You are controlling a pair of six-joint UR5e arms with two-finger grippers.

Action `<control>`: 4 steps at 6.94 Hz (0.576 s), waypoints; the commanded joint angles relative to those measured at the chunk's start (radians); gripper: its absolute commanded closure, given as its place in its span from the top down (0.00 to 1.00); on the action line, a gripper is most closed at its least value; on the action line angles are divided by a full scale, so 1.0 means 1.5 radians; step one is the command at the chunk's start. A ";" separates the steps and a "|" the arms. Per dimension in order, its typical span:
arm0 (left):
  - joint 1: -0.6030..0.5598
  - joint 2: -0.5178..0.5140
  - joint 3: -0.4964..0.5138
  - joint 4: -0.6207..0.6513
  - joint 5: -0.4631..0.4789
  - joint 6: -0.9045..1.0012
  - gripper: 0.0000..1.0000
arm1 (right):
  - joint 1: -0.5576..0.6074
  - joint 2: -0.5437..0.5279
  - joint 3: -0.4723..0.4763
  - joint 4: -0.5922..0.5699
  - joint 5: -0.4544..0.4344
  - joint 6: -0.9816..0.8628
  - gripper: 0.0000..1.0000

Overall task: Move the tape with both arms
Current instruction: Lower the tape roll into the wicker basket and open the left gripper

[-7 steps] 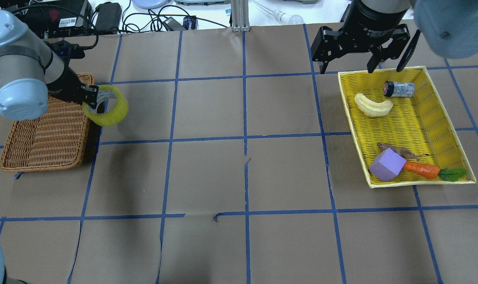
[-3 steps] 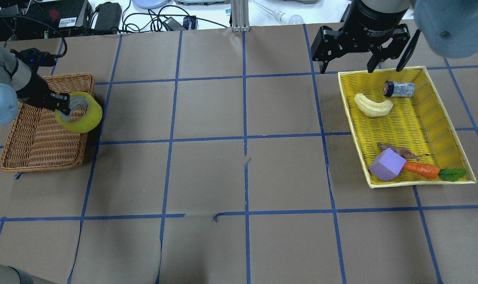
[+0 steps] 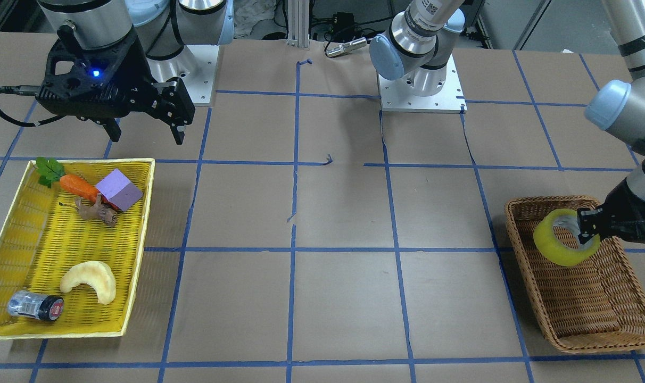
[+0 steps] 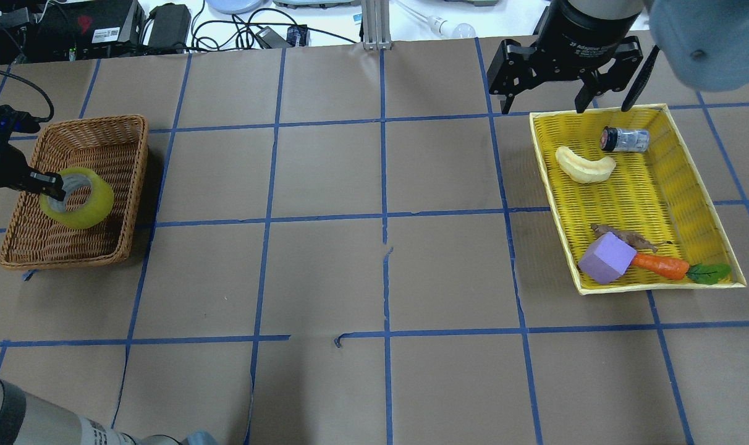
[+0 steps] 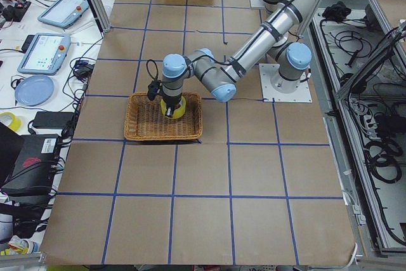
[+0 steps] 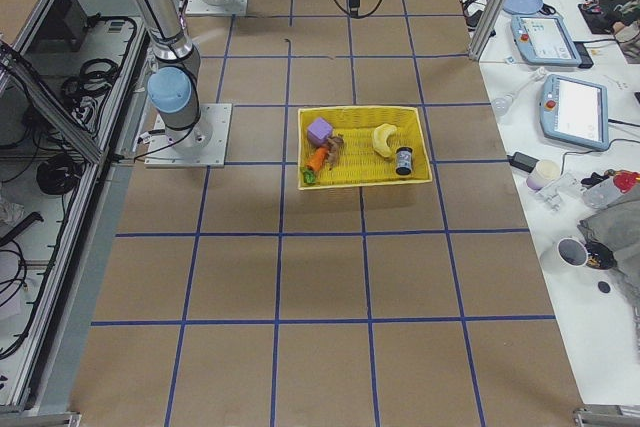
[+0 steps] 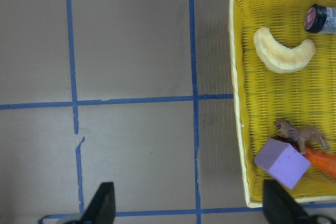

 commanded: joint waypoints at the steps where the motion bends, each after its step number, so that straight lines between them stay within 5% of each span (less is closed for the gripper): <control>1: 0.002 -0.033 0.001 0.052 0.001 0.029 0.00 | 0.002 0.000 0.000 0.000 0.001 0.000 1.00; 3: 0.002 -0.037 0.003 0.078 -0.001 0.030 0.82 | 0.001 0.000 0.000 -0.001 -0.001 0.000 1.00; 4: 0.002 -0.037 0.007 0.078 -0.001 0.027 1.00 | 0.002 0.000 0.001 -0.001 0.001 -0.001 1.00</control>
